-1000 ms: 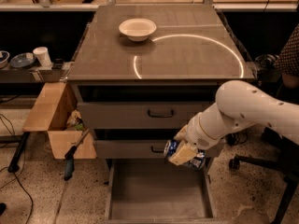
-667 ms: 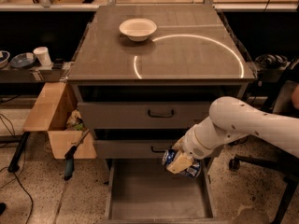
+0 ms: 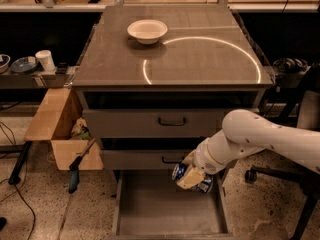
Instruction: Place pepsi can into bottom drawer
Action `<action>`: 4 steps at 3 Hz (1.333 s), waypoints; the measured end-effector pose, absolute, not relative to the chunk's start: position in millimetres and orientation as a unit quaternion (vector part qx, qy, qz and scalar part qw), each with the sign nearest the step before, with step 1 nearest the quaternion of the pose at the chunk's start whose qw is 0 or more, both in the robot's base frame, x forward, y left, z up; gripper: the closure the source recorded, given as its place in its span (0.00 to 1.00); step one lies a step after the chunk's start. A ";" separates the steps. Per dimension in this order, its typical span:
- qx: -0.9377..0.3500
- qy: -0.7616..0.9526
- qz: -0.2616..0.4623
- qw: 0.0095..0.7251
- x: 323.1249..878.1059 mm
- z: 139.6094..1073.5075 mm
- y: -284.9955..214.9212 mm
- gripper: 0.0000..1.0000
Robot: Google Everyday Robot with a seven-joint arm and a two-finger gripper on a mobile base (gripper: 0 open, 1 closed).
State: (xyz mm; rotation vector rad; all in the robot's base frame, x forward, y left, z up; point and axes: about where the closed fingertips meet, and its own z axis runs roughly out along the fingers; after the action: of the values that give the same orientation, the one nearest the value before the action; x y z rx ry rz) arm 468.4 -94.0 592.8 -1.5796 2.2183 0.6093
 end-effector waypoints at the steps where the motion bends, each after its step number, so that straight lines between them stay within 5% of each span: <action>1: -0.555 0.781 0.229 0.172 465.3 566.0 -88.4 1.00; 4: -0.525 0.813 0.198 0.155 464.4 497.1 -88.6 1.00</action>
Offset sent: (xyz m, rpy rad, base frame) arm -0.0048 0.0043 -0.0765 0.0356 0.0375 -0.0355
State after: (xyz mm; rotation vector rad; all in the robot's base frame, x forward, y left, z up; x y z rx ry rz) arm 464.4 -88.6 497.1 -1.5053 2.3284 0.5675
